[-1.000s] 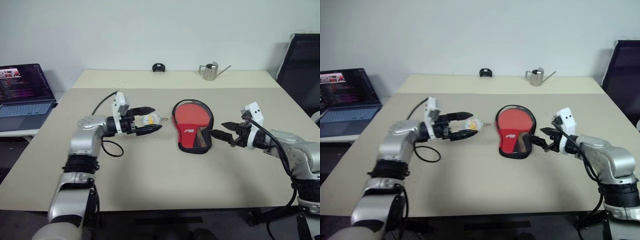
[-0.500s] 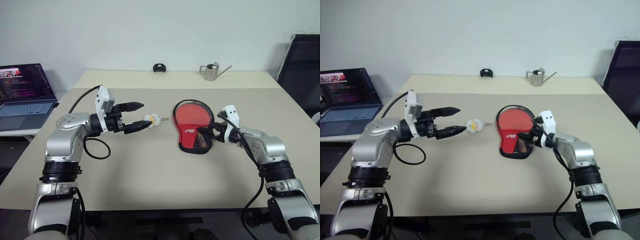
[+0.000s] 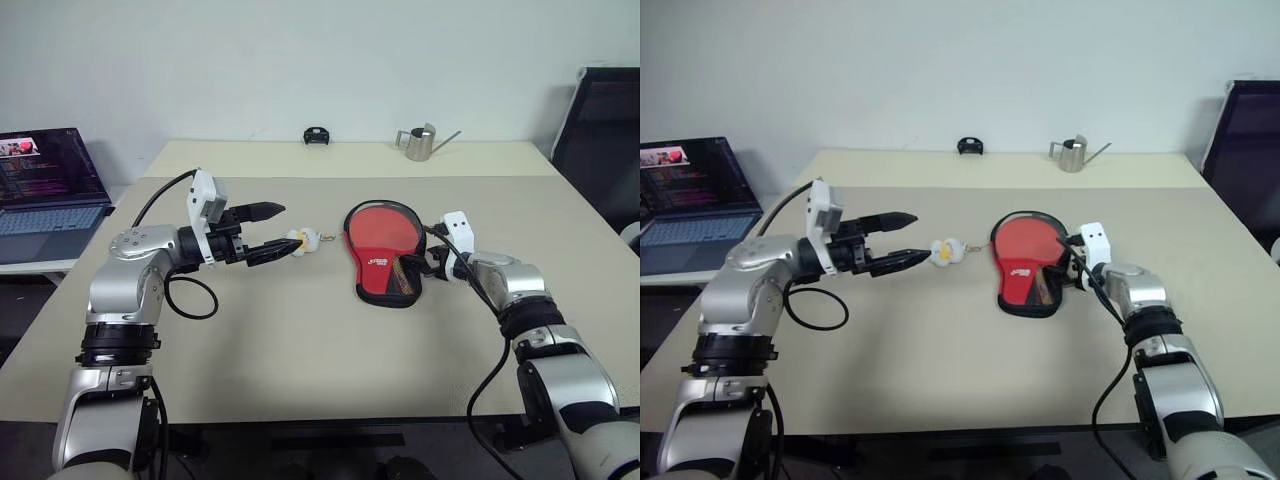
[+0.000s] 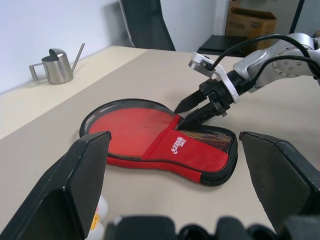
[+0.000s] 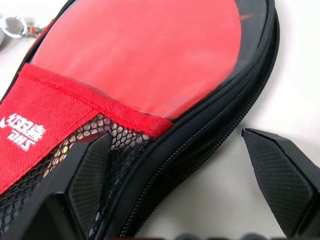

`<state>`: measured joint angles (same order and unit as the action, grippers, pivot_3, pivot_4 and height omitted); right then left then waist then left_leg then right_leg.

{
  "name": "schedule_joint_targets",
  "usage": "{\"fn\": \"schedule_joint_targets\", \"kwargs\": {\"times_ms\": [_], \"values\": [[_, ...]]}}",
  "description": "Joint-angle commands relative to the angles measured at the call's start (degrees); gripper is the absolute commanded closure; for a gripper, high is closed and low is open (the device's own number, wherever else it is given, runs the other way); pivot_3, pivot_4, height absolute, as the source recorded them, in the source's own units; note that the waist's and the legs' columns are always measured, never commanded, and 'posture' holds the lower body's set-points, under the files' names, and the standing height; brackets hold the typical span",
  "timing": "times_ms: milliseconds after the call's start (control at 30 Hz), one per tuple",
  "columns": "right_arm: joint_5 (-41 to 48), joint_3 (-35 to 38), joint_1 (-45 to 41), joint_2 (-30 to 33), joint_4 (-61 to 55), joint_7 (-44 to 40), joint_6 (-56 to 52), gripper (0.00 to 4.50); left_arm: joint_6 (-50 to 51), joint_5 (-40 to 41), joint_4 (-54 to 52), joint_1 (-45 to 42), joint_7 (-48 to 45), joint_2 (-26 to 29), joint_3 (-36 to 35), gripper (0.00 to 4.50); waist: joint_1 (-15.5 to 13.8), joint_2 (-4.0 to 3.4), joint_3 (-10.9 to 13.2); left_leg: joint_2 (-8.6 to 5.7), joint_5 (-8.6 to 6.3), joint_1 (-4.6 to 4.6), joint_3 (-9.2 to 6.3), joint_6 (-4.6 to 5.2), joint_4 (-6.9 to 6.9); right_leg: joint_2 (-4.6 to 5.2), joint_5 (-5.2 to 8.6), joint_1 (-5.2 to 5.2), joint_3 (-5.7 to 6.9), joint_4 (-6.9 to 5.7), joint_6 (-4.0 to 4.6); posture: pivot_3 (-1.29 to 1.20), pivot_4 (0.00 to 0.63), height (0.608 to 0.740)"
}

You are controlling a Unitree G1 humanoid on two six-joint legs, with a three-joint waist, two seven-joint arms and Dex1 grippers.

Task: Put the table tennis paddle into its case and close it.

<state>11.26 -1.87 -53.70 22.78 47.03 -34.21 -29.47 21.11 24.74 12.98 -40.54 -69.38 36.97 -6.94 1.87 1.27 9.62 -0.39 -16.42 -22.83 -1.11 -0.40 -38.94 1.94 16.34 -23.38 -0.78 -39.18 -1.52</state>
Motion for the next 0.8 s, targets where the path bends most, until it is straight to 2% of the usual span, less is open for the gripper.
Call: {"fn": "schedule_joint_targets", "kwargs": {"times_ms": [33, 300, 700, 733, 800], "values": [[-2.35, -0.89, -0.91, 1.45, 1.13, -2.31, -0.03, 0.02, -0.36, 1.04, -2.46, -0.58, -0.16, 1.35, -0.74, 0.00, 0.00, 0.00, 0.00, 0.00, 0.00, 0.00, 0.00, 0.00, 0.00, 0.00, 0.00, 0.00, 0.00, 0.00, 0.00, 0.00, 0.150, 0.740], [-5.11, -2.43, -0.43, 2.79, 2.51, -6.77, -2.70, 0.02, -0.53, 0.98, -2.40, -0.58, -0.34, 1.58, -0.52, 0.00, -0.01, 0.00, 0.00, 0.00, 0.00, 0.00, 0.00, 0.00, 0.00, 0.00, 0.00, 0.00, 0.00, 0.00, 0.00, 0.00, 0.150, 0.740], [-6.65, -1.53, -2.83, -1.92, 9.01, -5.87, -1.39, 0.02, -0.96, 0.66, -1.89, -0.72, -0.21, 1.57, -0.28, 0.00, 0.84, 0.08, -0.08, 0.02, -0.01, 0.18, 0.04, 0.00, 0.00, 0.00, 0.00, 0.11, -0.04, -0.06, 0.00, 0.00, 0.150, 0.740], [-6.56, -1.12, -3.33, -2.19, 10.02, -5.71, -1.32, 0.39, -0.95, 0.66, -1.96, -0.66, -0.16, 1.57, -0.28, 0.00, 1.01, 0.09, -0.09, 0.02, 0.00, 0.23, 0.05, 0.01, 0.00, 0.00, 0.00, 0.14, -0.06, -0.10, 0.00, 0.00, 0.150, 0.740], [-6.86, -0.87, -4.06, -2.53, 11.36, -5.68, -0.75, 0.82, -1.10, 0.53, -2.01, -0.42, -0.19, 1.70, -0.23, 0.00, 1.18, 0.10, -0.10, 0.02, -0.01, 0.33, 0.09, 0.01, 0.00, 0.00, 0.00, 0.18, -0.09, -0.19, 0.00, 0.00, 0.150, 0.740]]}}
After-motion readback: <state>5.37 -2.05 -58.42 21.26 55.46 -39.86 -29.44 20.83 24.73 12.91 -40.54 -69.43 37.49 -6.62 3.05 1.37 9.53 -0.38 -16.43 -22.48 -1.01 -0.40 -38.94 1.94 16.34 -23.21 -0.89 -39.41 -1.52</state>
